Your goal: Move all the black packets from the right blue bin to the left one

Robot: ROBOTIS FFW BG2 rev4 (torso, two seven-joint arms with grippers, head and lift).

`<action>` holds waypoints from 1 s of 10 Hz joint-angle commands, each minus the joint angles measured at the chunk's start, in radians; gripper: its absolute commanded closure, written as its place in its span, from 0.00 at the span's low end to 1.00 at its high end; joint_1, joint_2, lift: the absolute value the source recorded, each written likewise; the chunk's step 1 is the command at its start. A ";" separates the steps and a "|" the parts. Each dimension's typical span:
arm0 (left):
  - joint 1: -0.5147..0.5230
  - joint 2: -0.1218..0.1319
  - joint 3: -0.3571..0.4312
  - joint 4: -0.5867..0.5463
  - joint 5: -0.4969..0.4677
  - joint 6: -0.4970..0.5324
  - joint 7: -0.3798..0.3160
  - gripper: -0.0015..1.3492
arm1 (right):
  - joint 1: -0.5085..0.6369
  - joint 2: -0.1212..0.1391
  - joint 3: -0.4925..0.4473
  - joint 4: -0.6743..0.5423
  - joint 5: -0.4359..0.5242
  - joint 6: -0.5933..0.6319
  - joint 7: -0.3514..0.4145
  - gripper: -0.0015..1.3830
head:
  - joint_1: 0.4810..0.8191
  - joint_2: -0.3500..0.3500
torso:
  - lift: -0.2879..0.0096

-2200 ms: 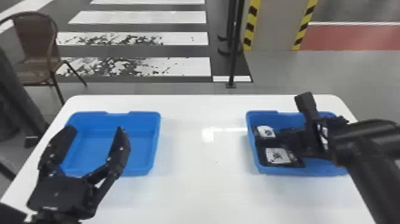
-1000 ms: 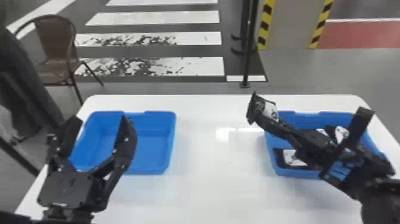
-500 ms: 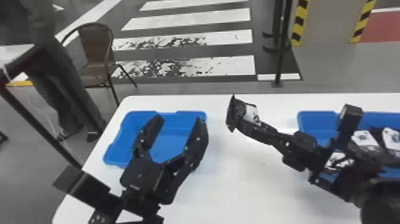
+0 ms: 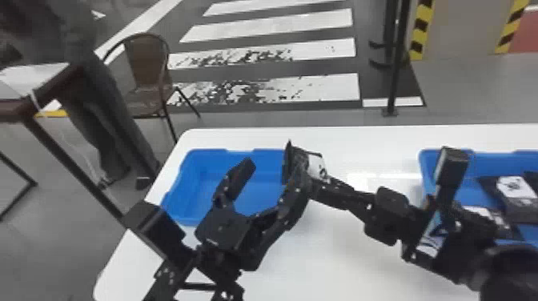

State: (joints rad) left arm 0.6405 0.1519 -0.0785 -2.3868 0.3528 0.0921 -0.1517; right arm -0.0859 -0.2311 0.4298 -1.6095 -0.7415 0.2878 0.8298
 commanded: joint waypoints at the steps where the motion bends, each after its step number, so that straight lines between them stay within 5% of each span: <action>1: -0.012 0.000 0.001 0.000 0.002 0.026 -0.006 0.13 | -0.010 -0.002 0.039 0.001 -0.020 0.004 0.000 0.81 | 0.63 0.89 | 0.50; 4: -0.020 0.000 0.003 0.000 0.024 0.109 -0.022 0.13 | -0.010 -0.004 0.051 0.003 -0.024 0.019 -0.003 0.81 | 0.63 0.92 | 0.50; 5: -0.022 0.000 -0.001 0.000 0.016 0.139 -0.022 0.24 | -0.012 -0.004 0.059 0.003 -0.026 0.026 -0.004 0.81 | 0.63 0.92 | 0.50; 6: -0.025 0.001 -0.009 0.000 0.020 0.151 -0.009 0.61 | -0.012 -0.004 0.065 0.003 -0.028 0.029 -0.008 0.81 | 0.63 0.92 | 0.50; 8: -0.015 0.003 -0.003 -0.020 -0.042 0.121 0.012 0.83 | -0.015 -0.004 0.067 0.001 -0.028 0.029 -0.008 0.81 | 0.63 0.92 | 0.50; 10: 0.032 0.014 -0.023 -0.079 -0.094 0.077 0.103 0.90 | -0.015 -0.004 0.069 0.001 -0.030 0.031 -0.009 0.81 | 0.63 0.95 | 0.50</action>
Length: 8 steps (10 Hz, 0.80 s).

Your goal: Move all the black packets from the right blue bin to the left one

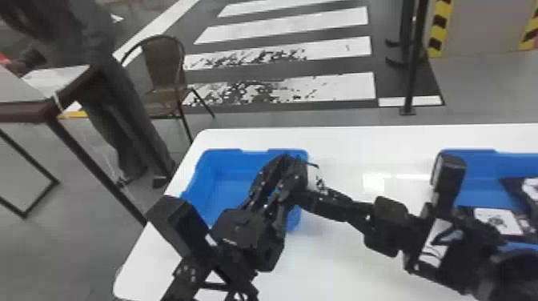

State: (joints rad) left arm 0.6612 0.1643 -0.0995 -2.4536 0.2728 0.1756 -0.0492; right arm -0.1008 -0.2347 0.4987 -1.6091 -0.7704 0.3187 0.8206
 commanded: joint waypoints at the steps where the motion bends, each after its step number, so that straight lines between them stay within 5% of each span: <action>1: 0.014 0.001 0.002 -0.017 -0.029 -0.014 0.003 0.90 | 0.000 0.000 0.000 0.000 -0.001 0.000 -0.001 0.81 | 0.63 0.96 | 0.50; 8: 0.036 0.007 -0.014 -0.031 -0.049 -0.105 0.046 0.91 | -0.037 0.000 -0.004 0.008 -0.031 -0.007 -0.034 0.80 | 0.63 0.97 | 0.50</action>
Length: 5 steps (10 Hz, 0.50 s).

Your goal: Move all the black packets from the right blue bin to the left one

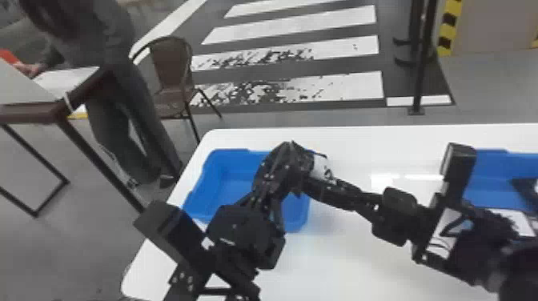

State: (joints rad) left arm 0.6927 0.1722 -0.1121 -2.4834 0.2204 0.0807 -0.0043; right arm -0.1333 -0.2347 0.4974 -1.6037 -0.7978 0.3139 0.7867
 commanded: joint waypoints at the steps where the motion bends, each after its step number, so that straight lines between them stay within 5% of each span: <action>1: 0.007 0.000 0.002 -0.002 0.003 -0.005 0.001 0.91 | -0.009 0.000 -0.001 0.005 0.006 -0.046 0.000 0.84 | 0.63 0.97 | 0.50; 2: 0.002 -0.002 0.002 -0.002 0.027 0.003 0.000 0.91 | -0.014 0.000 -0.003 0.005 0.022 -0.056 0.000 0.84 | 0.63 0.97 | 0.50; 3: -0.006 -0.002 -0.006 0.043 0.144 -0.002 -0.020 0.75 | -0.019 0.000 -0.001 0.005 0.028 -0.054 0.000 0.84 | 0.63 0.96 | 0.50; 4: -0.018 -0.017 0.008 0.106 0.192 -0.064 -0.066 0.27 | -0.019 0.000 -0.001 0.005 0.028 -0.054 0.000 0.84 | 0.63 0.96 | 0.50; 5: -0.020 -0.026 0.020 0.116 0.192 -0.059 -0.085 0.01 | -0.019 0.000 -0.001 0.005 0.028 -0.054 0.000 0.84 | 0.63 0.94 | 0.50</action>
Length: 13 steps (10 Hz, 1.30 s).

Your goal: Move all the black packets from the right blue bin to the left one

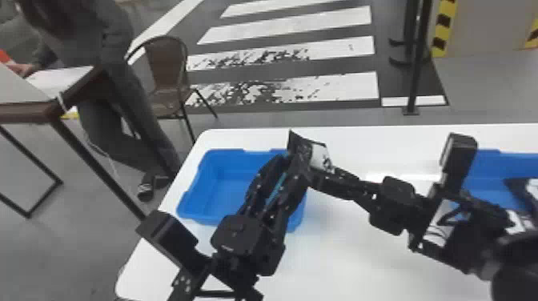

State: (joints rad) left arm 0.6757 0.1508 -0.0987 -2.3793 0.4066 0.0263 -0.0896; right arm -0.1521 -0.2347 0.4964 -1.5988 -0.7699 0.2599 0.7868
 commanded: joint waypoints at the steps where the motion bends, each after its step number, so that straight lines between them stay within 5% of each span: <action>1: -0.016 -0.002 0.007 0.012 0.024 0.013 -0.021 0.07 | 0.000 0.000 0.000 0.000 0.000 0.000 0.000 0.84 | 0.63 0.95 | 0.50; 9: -0.030 -0.002 0.005 0.015 0.046 0.096 -0.029 0.16 | -0.005 -0.003 0.076 -0.003 -0.022 0.027 -0.003 0.84 | 0.63 0.97 | 0.50; 11: -0.020 -0.002 0.019 -0.012 -0.002 0.143 -0.006 0.93 | -0.003 -0.005 0.076 -0.003 -0.026 0.030 -0.003 0.84 | 0.63 0.99 | 0.50; 13: -0.011 -0.005 0.031 -0.047 -0.056 0.190 0.005 0.90 | 0.000 -0.005 0.076 -0.003 -0.032 0.032 -0.003 0.84 | 0.63 1.00 | 0.50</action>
State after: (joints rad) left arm 0.6636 0.1463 -0.0696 -2.4157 0.3680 0.2042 -0.0843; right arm -0.1531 -0.2393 0.5721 -1.6015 -0.7990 0.2916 0.7837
